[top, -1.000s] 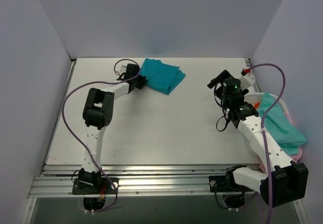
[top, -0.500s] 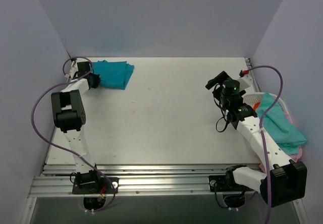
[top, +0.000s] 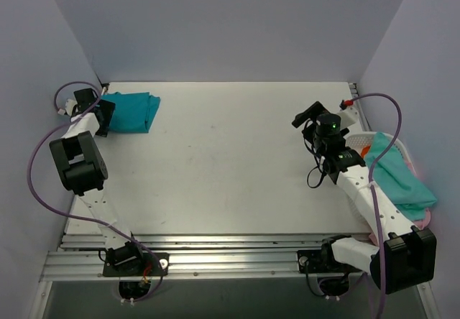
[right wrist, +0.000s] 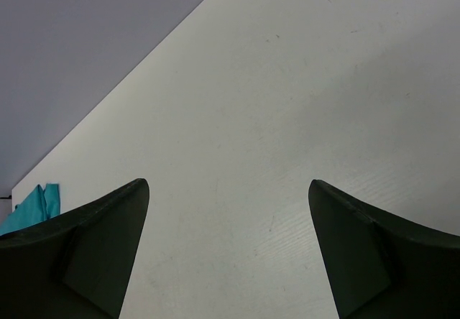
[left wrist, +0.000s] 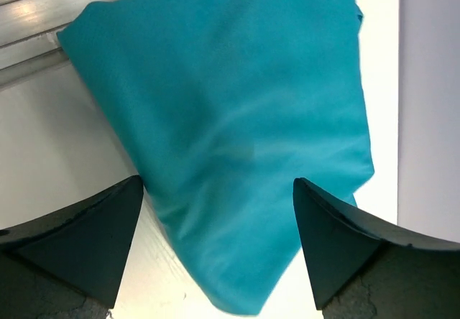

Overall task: Fold and stack the t-shirts
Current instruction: Put the neatly folded tshirt into the corner of the board with the left arm

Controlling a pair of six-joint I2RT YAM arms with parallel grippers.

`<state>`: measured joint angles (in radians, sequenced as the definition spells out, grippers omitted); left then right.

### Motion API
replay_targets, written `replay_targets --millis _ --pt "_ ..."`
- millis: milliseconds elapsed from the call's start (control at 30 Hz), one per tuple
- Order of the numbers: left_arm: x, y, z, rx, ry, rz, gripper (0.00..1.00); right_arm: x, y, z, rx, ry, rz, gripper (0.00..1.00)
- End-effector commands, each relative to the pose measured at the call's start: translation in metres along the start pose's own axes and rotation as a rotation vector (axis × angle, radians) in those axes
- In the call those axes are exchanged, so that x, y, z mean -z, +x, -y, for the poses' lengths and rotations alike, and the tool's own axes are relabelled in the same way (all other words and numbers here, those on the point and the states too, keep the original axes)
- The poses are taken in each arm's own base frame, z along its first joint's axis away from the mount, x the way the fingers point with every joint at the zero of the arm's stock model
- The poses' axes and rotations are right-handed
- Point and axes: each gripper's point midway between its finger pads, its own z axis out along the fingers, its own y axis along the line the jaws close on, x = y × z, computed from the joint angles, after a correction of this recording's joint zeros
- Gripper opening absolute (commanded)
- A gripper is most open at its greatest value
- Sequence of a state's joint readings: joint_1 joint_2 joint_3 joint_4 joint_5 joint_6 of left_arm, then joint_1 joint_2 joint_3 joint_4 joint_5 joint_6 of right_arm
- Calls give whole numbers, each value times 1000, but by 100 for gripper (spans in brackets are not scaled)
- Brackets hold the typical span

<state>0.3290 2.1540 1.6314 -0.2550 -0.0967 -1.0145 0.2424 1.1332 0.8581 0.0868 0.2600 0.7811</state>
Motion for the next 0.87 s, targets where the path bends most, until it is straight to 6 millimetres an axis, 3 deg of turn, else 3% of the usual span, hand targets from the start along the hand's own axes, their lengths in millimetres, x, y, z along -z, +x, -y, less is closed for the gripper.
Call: replay_targets --millis 0,67,100,167,200,233,300,333,367,400,467,500,567,600,700,800,833 --pt "78 -64 61 -31 126 182 94 -3 -5 1 12 7 22 88" --pt "99 -65 64 -83 118 202 94 -4 -5 3 12 13 22 88" --pt "120 -72 67 -87 117 235 94 -6 -2 3 13 12 19 88" --pt "140 -62 68 -119 124 226 94 -8 1 2 8 8 10 88" --pt "166 -63 78 -132 170 245 94 -11 6 2 7 4 -3 88" --pt "170 -42 72 -181 168 217 94 -12 9 3 7 5 -10 88" --pt "205 -32 80 -251 225 234 94 -13 15 3 9 5 -26 88" --pt "209 -24 63 -282 163 241 94 -13 18 3 12 3 -32 88" --pt "219 -5 62 -323 162 229 94 -13 20 4 15 6 -35 88" --pt "241 -3 60 -343 176 250 94 -12 23 5 22 8 -40 88" --pt "249 25 28 -421 104 233 94 -10 26 10 32 29 -38 88" --pt "272 31 27 -434 144 251 94 -9 29 12 43 40 -43 88" --pt "273 55 1 -485 151 211 94 -6 35 13 68 51 -52 88" --pt "291 53 0 -480 197 225 94 -4 39 15 82 60 -62 88" --pt "318 68 -8 -534 285 247 94 5 51 11 114 55 -72 88" --pt "340 64 -11 -565 292 303 94 12 59 9 138 54 -87 88" --pt "347 70 -9 -583 310 299 94 14 58 9 144 57 -87 88"
